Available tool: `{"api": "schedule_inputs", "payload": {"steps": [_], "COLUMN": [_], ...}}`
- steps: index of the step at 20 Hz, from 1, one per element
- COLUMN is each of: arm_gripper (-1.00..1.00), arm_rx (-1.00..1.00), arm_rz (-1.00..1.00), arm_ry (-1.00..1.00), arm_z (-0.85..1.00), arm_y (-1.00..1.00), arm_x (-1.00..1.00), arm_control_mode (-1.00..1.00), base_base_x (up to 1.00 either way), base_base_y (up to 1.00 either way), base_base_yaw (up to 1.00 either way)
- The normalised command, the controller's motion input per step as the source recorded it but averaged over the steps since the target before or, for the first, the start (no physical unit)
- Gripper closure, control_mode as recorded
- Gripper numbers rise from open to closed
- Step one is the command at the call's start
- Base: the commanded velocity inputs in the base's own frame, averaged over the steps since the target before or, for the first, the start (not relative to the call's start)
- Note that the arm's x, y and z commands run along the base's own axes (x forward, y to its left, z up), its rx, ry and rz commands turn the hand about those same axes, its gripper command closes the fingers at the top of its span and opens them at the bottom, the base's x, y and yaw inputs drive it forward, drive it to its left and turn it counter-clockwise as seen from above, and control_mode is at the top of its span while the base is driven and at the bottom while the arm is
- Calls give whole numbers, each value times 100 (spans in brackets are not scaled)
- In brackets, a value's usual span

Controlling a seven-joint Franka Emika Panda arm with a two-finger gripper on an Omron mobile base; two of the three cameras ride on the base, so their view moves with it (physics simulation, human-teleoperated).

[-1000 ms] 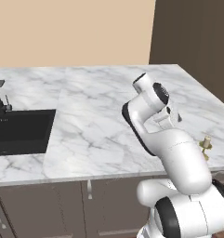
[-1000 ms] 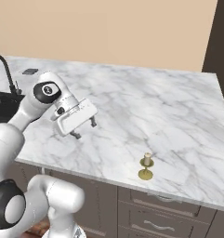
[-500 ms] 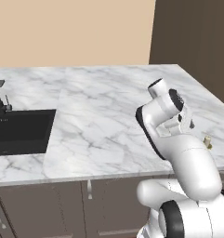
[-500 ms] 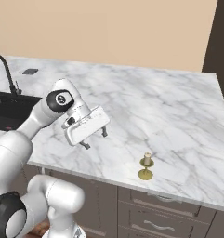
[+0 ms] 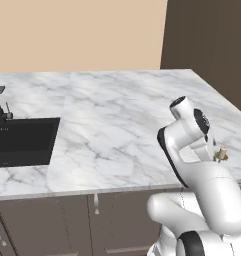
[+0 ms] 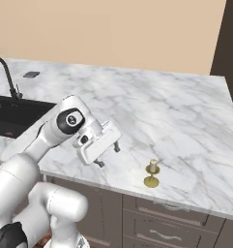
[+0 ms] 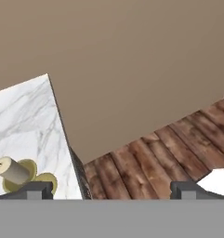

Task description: Pick the candle and candle from the dining table and place them in the open cabinet. Close the cabinet after placing the objects.

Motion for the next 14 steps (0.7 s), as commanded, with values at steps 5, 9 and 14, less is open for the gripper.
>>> {"api": "schedule_inputs", "payload": {"steps": [5,9,14], "arm_gripper": [-100,-100,-100], "arm_rx": [-8,-6,-3], "arm_rz": [2,7,14], "arm_ry": [-2,0,0], "arm_z": [-35,-27,-24], "arm_y": [-5,-9,-18], "arm_x": [18,24,17], "arm_control_mode": [-100,-100,-100], "base_base_x": [0,0,0], "base_base_y": [0,0,0], "base_base_yaw": [0,0,0]}}
